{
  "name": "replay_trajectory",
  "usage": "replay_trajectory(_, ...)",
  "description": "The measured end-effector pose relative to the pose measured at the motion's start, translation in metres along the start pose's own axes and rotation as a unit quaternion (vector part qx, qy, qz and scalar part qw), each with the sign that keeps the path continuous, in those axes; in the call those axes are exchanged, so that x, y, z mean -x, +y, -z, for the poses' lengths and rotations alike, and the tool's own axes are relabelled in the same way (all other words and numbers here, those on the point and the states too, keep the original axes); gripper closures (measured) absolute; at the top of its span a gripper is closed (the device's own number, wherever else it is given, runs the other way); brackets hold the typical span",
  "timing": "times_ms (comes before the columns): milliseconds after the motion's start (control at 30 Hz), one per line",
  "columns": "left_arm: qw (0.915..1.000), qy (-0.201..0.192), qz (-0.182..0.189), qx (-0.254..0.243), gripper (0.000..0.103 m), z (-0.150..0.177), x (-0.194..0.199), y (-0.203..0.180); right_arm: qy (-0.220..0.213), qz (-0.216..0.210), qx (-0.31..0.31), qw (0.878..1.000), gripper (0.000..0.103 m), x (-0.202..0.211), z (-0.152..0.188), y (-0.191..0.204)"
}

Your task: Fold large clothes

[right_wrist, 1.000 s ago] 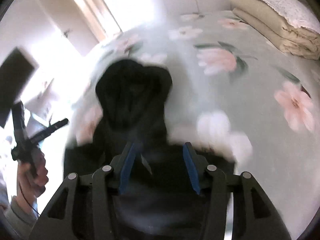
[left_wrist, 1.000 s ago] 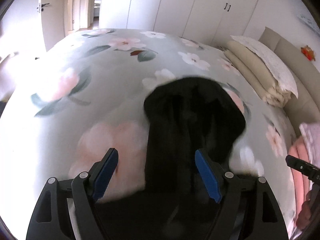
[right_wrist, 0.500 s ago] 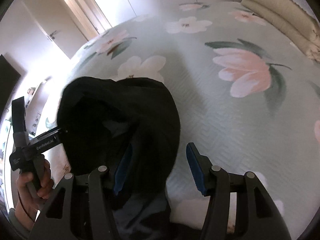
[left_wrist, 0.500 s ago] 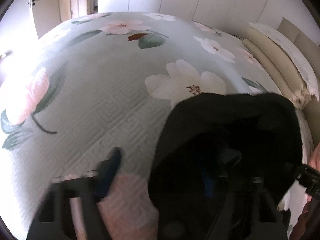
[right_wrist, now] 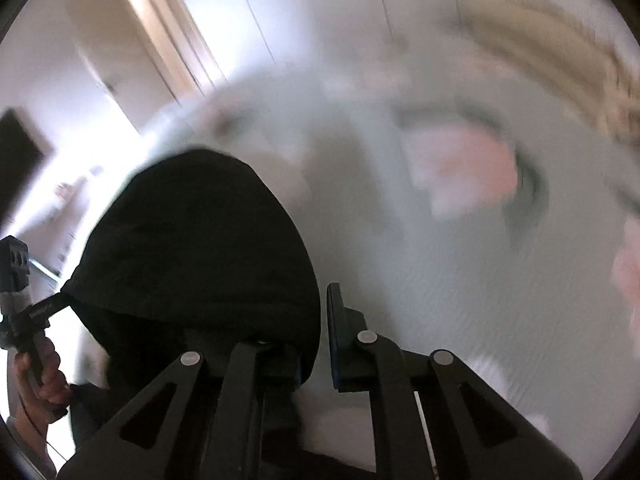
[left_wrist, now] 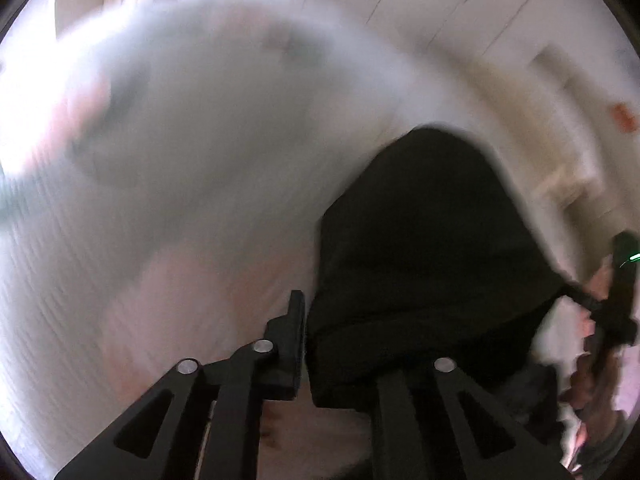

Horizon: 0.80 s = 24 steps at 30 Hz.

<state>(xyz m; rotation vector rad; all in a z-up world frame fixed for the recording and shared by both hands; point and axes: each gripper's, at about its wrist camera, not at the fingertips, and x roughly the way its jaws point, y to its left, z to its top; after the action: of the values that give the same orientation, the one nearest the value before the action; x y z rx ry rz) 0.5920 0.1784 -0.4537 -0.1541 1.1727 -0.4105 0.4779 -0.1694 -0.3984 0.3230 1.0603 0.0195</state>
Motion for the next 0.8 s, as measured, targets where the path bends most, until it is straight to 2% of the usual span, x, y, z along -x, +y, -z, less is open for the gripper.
replay_trajectory(33,0.9996,-0.016,0.021,0.007,0.086,0.001,-0.001,0.006,0.022,0.0,-0.012,1.0,0.092,-0.015,0.004,-0.007)
replay_trajectory(67,0.9992,-0.011,0.035,0.013,0.085,-0.002,0.001,0.009,0.023,-0.014,-0.029,0.999,0.092,-0.023,0.008,-0.015)
replay_trajectory(167,0.9989,-0.007,0.047,0.002,0.076,0.001,0.006,0.01,0.027,-0.038,-0.054,0.997,0.09,-0.019,0.003,-0.024)
replay_trajectory(200,0.9988,-0.006,0.048,-0.002,0.07,0.003,0.009,0.009,0.027,-0.043,-0.055,0.997,0.088,-0.015,0.004,-0.026)
replay_trajectory(233,0.9989,-0.001,0.045,-0.01,0.057,0.006,0.016,0.007,0.028,-0.044,-0.05,0.997,0.082,-0.012,0.004,-0.027)
replay_trajectory(267,0.9994,0.003,0.032,-0.016,0.049,0.01,0.025,0.007,0.034,-0.043,-0.046,0.997,0.074,-0.007,0.006,-0.027)
replay_trajectory(300,0.9996,0.003,0.017,-0.021,0.035,0.013,0.035,0.009,0.04,-0.045,-0.044,0.997,0.069,0.0,0.008,-0.029)
replay_trajectory(333,0.9996,0.0,0.01,-0.027,0.029,0.018,0.045,0.011,0.042,-0.048,-0.045,0.997,0.061,0.007,0.009,-0.031)
replay_trajectory(367,0.9994,-0.004,0.009,-0.033,0.028,0.026,0.059,0.016,0.039,-0.051,-0.045,0.997,0.054,0.019,0.013,-0.034)
replay_trajectory(467,0.9995,-0.018,0.025,-0.012,0.028,0.038,0.087,0.027,0.021,-0.064,-0.038,0.997,0.053,0.057,0.02,-0.037)
replay_trajectory(533,0.9987,-0.036,0.037,-0.006,0.028,0.04,0.105,0.021,-0.003,-0.07,-0.026,0.997,0.053,0.079,0.015,-0.027)
replay_trajectory(667,0.9884,-0.126,0.064,-0.056,0.028,0.012,0.133,-0.042,-0.048,-0.076,0.025,0.996,0.054,0.096,-0.022,0.026)
replay_trajectory(700,0.9866,-0.134,0.069,-0.062,0.028,0.006,0.133,-0.055,-0.055,-0.074,0.046,0.995,0.054,0.092,-0.033,0.045)
replay_trajectory(733,0.9862,-0.13,0.076,-0.068,0.028,-0.003,0.126,-0.07,-0.059,-0.069,0.057,0.994,0.054,0.09,-0.036,0.056)
replay_trajectory(800,0.9894,-0.091,0.072,-0.087,0.028,-0.013,0.096,-0.089,-0.053,-0.057,0.08,0.994,0.054,0.075,-0.042,0.078)
